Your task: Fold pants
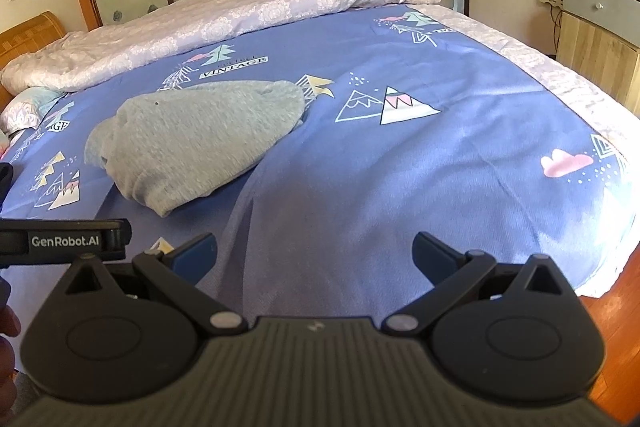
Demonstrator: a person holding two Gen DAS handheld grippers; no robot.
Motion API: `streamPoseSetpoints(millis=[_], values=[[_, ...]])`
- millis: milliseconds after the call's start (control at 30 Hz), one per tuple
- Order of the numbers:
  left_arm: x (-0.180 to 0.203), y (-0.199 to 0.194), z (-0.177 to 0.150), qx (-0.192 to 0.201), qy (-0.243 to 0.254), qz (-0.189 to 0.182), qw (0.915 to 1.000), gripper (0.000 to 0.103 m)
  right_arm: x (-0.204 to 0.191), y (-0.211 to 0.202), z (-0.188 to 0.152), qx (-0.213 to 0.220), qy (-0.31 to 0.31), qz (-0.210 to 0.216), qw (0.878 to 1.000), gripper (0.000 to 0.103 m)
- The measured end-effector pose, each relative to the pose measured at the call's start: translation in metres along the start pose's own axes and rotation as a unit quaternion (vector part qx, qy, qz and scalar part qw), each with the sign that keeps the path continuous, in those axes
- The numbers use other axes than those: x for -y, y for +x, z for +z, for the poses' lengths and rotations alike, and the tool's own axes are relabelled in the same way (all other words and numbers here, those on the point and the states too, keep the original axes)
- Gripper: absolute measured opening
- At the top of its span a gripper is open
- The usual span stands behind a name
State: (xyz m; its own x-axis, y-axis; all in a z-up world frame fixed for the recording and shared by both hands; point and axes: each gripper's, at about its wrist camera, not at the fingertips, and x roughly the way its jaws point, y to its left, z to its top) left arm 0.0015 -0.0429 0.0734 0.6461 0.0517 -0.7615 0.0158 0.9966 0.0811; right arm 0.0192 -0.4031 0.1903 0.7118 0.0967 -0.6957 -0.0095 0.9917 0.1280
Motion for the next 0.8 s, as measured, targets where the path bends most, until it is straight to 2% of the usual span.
streamPoseSetpoints(millis=[300,800], values=[[-0.008,-0.001,-0.003,0.003,-0.009,0.004,0.9999,0.103,-0.002,-0.003,0.000,0.004,-0.003,0.003,1.000,0.103],[-0.055,0.007,-0.019,-0.008,-0.056,0.049,0.9971,0.103,-0.018,0.001,-0.002,-0.005,-0.022,0.015,1.000,0.103]])
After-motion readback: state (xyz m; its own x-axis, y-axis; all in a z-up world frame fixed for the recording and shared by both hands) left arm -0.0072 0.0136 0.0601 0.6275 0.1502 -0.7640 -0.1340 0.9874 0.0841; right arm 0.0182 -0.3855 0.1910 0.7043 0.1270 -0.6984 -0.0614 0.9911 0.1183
